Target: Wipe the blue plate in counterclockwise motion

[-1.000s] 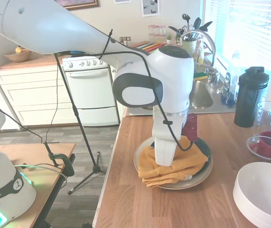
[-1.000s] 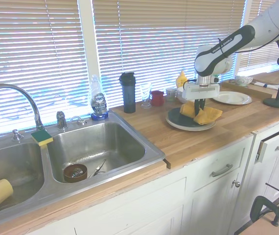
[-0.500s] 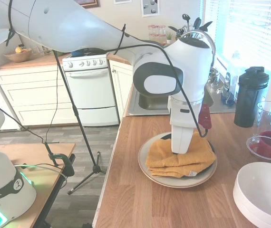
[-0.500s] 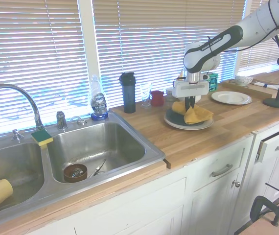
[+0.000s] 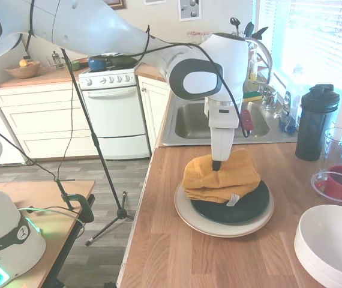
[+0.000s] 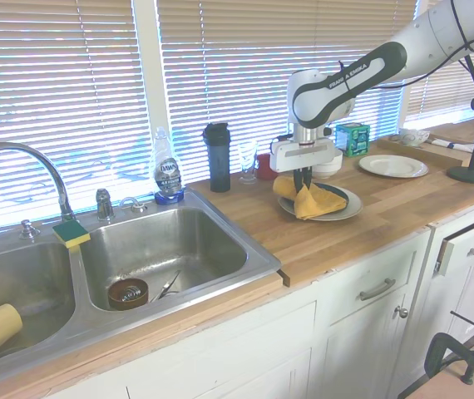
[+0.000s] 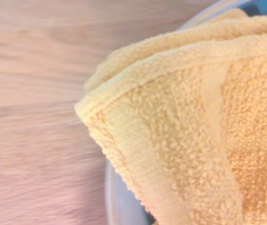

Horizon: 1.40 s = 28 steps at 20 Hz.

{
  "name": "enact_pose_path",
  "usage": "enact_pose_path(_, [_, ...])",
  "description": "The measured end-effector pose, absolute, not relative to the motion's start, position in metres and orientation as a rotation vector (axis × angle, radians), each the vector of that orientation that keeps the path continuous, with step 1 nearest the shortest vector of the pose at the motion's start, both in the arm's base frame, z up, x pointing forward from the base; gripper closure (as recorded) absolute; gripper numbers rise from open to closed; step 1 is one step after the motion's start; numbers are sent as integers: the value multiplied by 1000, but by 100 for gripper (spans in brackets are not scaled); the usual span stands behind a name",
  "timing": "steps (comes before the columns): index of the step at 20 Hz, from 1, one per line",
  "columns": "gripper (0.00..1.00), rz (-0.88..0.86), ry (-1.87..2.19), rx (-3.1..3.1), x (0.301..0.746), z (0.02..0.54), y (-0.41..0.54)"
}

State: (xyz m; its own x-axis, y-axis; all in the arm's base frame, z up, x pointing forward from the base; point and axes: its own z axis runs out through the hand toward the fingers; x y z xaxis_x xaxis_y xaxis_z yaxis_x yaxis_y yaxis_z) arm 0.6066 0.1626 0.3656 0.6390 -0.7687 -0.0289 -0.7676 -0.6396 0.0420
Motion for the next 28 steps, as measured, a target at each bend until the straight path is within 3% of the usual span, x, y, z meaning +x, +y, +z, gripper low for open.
enact_pose_path(15, [100,-78,-1467,2803,574,357,57])
enact_pose_path(28, [100,-156,-1452,2782,652,373,79])
